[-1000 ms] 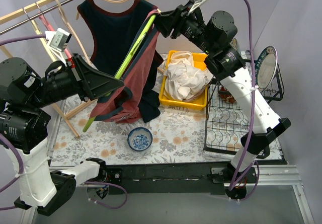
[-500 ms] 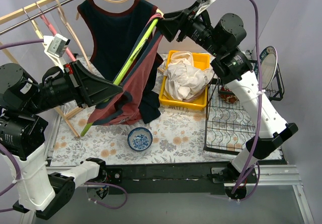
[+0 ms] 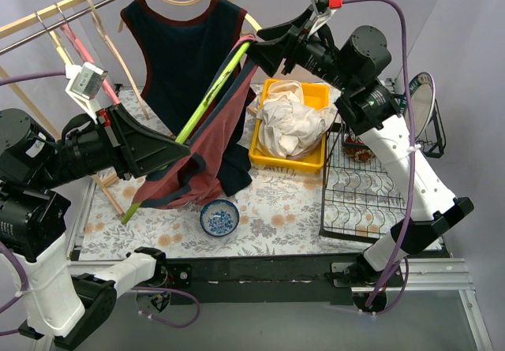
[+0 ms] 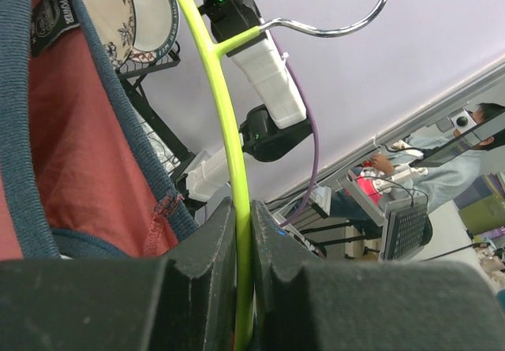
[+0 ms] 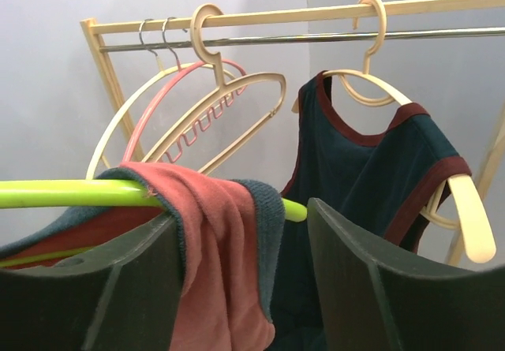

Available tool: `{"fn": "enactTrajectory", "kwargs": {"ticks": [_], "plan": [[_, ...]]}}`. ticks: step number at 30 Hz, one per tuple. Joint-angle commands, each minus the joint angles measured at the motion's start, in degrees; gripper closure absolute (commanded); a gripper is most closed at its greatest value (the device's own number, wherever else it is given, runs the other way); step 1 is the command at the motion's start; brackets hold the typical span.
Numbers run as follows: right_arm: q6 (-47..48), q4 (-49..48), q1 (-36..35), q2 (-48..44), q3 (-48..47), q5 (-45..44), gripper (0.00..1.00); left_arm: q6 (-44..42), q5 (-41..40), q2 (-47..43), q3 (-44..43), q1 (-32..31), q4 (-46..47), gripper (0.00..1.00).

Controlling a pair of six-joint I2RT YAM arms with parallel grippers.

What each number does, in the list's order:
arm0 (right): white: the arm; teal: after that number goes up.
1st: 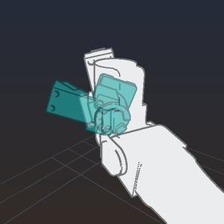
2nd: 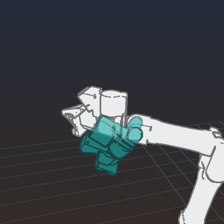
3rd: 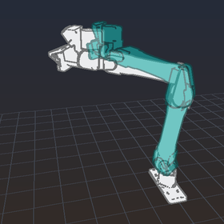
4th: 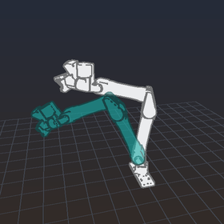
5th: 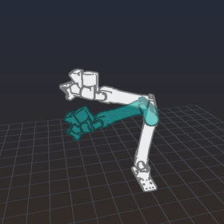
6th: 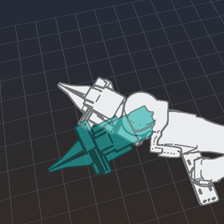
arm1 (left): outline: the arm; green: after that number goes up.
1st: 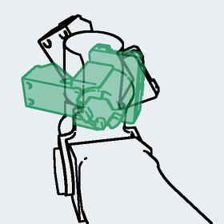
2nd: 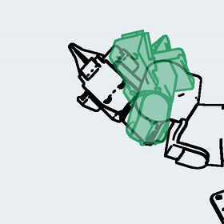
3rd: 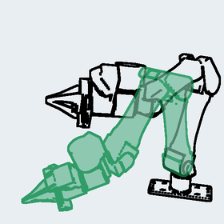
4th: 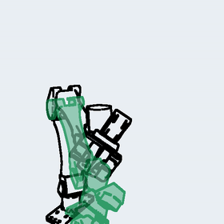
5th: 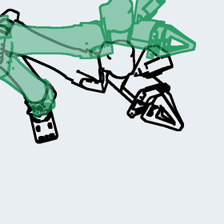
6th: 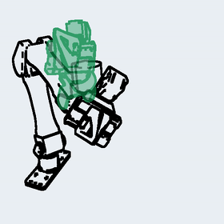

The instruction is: Remove the tank top from the hanger

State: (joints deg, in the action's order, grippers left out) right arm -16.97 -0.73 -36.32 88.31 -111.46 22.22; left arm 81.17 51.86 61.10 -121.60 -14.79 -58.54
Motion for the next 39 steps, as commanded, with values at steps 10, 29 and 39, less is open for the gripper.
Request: {"fn": "enactTrajectory", "kwargs": {"ticks": [10, 29, 39], "plan": [[-0.7, 13.8, -5.4, -3.4, -5.3, -13.9, 0.47, 1.4, -11.9, -0.8, 7.0, 0.2, 8.9, 1.00], [1.0, 13.5, -5.4, 2.7, -11.6, -17.6, 0.43, 2.9, -7.9, -1.8, 8.5, 0.2, 10.7, 1.00], [-0.4, 12.0, -5.5, 4.1, -12.0, -17.3, 0.49, 2.9, -5.5, -3.0, 11.3, 0.1, 12.3, 1.00]]}}
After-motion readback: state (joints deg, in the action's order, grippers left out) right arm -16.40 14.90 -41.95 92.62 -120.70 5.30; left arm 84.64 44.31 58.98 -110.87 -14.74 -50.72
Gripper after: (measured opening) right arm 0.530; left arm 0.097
